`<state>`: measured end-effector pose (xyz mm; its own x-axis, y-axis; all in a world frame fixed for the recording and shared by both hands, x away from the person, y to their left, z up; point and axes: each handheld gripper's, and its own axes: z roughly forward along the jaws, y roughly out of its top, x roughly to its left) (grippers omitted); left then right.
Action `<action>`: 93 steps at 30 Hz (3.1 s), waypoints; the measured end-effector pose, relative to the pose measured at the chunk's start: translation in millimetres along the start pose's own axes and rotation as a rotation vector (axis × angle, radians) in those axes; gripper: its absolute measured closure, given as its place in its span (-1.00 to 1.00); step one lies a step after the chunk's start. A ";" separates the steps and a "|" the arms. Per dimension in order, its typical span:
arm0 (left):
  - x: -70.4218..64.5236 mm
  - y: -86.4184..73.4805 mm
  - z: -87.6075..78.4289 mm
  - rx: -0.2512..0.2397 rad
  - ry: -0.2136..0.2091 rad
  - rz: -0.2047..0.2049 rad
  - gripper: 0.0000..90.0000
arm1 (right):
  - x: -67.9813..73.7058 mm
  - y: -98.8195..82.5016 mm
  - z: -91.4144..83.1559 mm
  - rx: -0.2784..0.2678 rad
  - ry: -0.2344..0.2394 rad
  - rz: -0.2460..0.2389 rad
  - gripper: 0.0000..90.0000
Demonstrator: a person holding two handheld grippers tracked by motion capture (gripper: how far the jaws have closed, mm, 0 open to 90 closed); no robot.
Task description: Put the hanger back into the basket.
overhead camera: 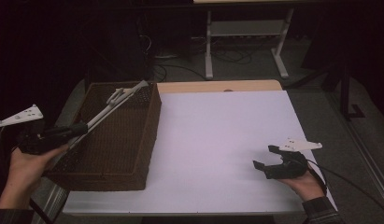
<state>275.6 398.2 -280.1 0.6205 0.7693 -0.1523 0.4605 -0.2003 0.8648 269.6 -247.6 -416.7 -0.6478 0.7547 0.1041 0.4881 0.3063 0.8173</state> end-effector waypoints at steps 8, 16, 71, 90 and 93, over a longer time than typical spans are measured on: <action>8.2 -8.4 14.8 0.077 -0.005 0.027 0.84 | -0.9 -0.2 0.4 0.002 -0.002 0.003 -0.70; 17.6 -10.5 32.1 0.113 -0.031 0.051 0.84 | -1.5 -0.5 0.1 0.002 -0.002 0.007 -0.70; -56.7 25.1 94.5 0.056 -0.052 0.126 -0.76 | 0.2 1.7 -2.4 -0.012 0.001 -0.001 -0.70; -150.3 35.5 180.6 0.055 -0.187 0.232 -0.82 | 1.0 2.2 -2.7 -0.015 0.006 -0.009 -0.70; -160.9 31.1 192.6 0.067 -0.208 0.246 -0.82 | 1.3 2.0 -2.5 -0.014 0.007 -0.008 -0.70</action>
<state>312.4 151.4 -320.8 0.8315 0.5538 -0.0430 0.3170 -0.4094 0.8555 268.2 -247.5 -413.6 -0.6559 0.7480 0.1016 0.4748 0.3042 0.8258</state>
